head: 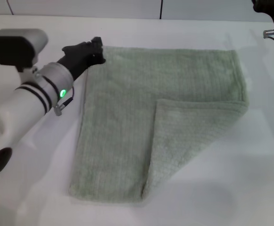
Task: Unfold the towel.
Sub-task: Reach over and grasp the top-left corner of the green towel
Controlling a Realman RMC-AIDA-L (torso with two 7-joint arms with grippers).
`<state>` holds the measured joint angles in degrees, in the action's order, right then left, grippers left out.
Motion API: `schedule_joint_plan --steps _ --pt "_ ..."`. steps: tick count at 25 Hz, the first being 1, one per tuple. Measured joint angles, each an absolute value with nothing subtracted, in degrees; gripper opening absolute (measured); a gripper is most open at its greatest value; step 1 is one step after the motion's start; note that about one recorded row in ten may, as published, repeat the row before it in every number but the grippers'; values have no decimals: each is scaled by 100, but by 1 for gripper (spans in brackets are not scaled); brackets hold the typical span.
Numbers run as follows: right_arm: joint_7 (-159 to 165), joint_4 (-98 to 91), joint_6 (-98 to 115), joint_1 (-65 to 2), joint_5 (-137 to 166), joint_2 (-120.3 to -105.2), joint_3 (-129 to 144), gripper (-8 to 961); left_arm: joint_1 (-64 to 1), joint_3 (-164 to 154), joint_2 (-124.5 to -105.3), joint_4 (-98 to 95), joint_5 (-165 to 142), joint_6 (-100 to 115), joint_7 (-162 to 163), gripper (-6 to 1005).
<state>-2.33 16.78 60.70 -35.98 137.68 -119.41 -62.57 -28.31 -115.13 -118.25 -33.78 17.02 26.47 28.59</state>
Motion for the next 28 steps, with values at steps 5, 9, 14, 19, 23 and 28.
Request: schedule_joint_plan --steps 5,9,14,19,23,28 --pt "-250 1678 6060 -3622 13773 -11935 -6175 731 -3122 -11504 -11860 -3472 1556 1808 2858 -2" --pt "-259 1678 6050 -3629 13792 -11935 -6172 731 -3251 -11483 -11872 -3486 1538 1510 2858 -2" --pt "-303 1653 6040 -3637 13916 -11935 -6170 732 -3552 -11393 -11874 -3569 1537 594 2854 -2" --pt "-309 1599 6021 -3689 13931 -11930 -6170 732 -3596 -11333 -11864 -3791 1538 236 2834 -2" --pt "-314 1584 5971 -3705 13959 -11928 -6170 731 -3584 -11188 -11839 -4075 1538 -284 2798 -2" --pt "-316 1559 5958 -3709 14006 -11927 -6170 732 -3547 -11067 -11819 -4301 1538 -720 2738 -2"
